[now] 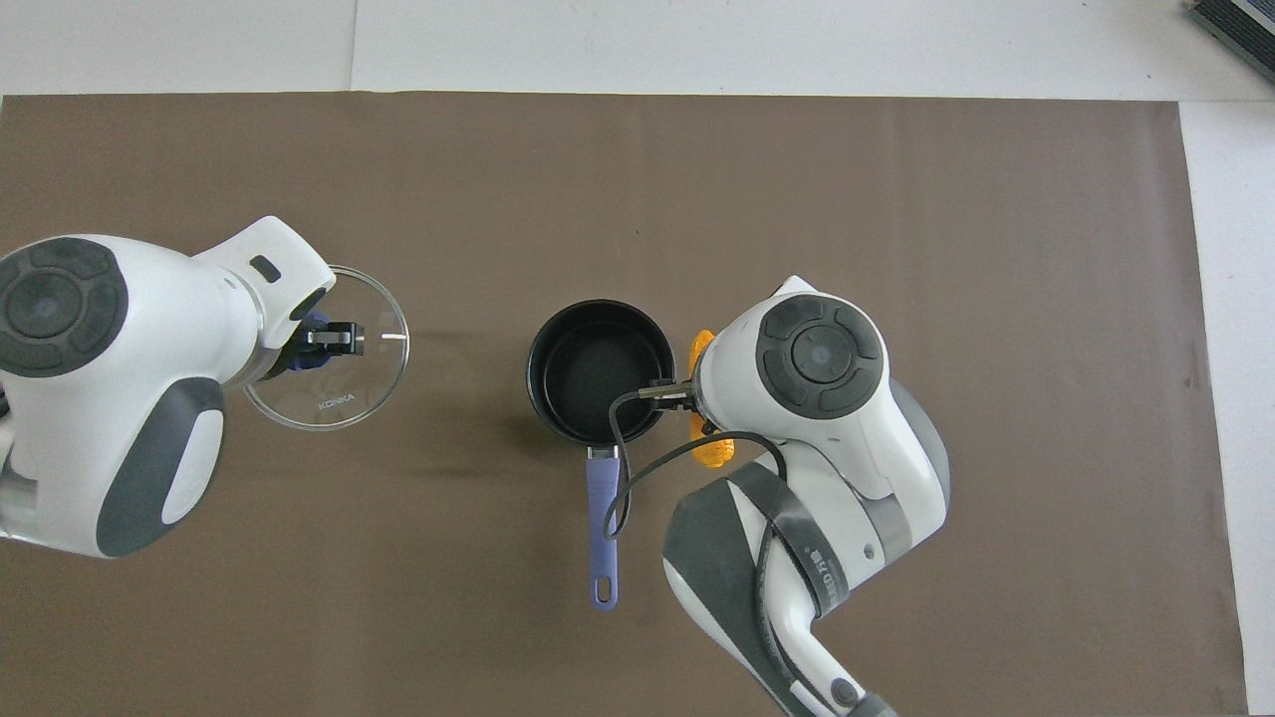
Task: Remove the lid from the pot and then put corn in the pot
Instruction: 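Lift the lid away with the left gripper while the right gripper carries corn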
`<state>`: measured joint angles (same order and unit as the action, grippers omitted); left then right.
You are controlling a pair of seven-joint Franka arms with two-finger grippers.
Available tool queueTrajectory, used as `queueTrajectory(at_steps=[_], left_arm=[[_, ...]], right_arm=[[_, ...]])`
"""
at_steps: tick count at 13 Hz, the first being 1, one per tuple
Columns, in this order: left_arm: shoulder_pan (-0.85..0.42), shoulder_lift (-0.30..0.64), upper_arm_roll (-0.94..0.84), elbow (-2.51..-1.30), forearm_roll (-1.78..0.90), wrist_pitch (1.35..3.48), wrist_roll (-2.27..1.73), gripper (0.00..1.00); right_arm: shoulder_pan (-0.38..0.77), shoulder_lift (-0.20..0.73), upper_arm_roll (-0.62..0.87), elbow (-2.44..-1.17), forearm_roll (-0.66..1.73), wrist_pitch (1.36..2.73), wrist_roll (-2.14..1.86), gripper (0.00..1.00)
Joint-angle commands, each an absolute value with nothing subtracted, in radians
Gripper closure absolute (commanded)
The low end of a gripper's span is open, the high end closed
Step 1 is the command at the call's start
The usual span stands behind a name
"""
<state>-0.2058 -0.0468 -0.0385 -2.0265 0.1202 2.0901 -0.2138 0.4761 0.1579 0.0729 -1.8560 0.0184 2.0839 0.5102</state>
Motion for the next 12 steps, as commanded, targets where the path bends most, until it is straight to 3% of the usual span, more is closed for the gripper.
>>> queueTrajectory(at_steps=[1,4,12], left_arm=[[-0.099,-0.127,-0.051,-2.135,0.121,2.146,-0.047,0.86],[-0.013,-0.121,-0.051,-2.194,0.065,2.239,0.102,0.86],[0.072,0.061,-0.051,-2.183,0.006,2.382,0.287,0.9]], right_arm=[[0.512,0.228,0.08,-1.74,0.063,2.075,0.564,1.0],[0.577,0.325,0.081,-1.616,0.068,2.072,0.609,1.0],[0.581,0.443,0.08,-1.609,0.049,2.146,0.617,1.0]])
